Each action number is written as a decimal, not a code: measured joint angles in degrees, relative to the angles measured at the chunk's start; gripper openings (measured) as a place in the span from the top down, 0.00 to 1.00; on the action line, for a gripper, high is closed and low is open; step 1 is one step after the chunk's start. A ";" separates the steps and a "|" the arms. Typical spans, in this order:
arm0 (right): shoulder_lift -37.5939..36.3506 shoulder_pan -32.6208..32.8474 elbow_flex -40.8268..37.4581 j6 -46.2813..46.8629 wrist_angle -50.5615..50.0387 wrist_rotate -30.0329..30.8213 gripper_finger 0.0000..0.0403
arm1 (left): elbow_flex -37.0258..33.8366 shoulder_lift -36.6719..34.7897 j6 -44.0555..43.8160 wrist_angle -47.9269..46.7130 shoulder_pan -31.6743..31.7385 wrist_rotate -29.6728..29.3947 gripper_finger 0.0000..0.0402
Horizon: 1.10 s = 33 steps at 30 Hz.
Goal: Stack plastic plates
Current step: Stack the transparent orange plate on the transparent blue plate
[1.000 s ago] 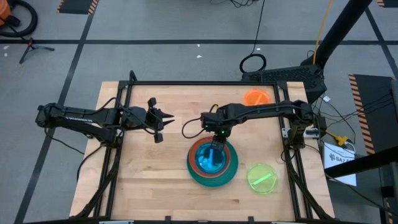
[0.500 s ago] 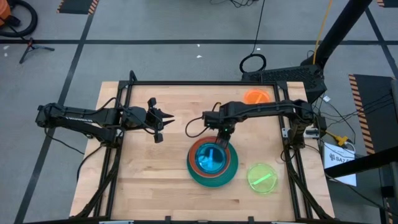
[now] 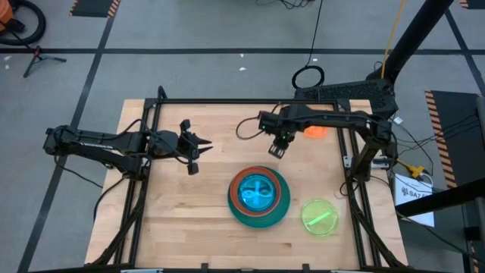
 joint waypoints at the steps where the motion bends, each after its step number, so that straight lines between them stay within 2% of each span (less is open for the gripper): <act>1: -0.34 -1.22 -1.16 0.26 0.82 0.48 0.71 | 0.00 0.00 0.00 0.02 -0.19 0.00 0.80; 5: -0.64 -6.63 -6.16 2.94 4.77 1.21 0.71 | 0.00 0.00 0.07 0.04 -0.29 0.00 0.80; 11: -0.30 -12.53 -11.79 6.81 7.32 9.22 0.71 | 0.00 0.00 0.18 0.04 -0.25 0.00 0.80; 15: -0.29 -15.18 -14.06 9.07 9.06 9.73 0.71 | 0.00 0.00 0.22 0.04 -0.25 0.00 0.80; 25: -0.27 -16.77 -20.67 7.74 19.24 10.09 0.71 | 0.00 0.00 0.26 0.04 -0.25 0.00 0.80; 30: -0.27 -16.75 -23.20 7.25 22.99 15.04 0.71 | 0.00 0.00 0.39 0.06 -0.25 -0.01 0.80; 33: -0.27 -16.76 -24.30 6.94 24.89 15.38 0.73 | 0.00 0.00 0.39 0.06 -0.25 0.00 0.80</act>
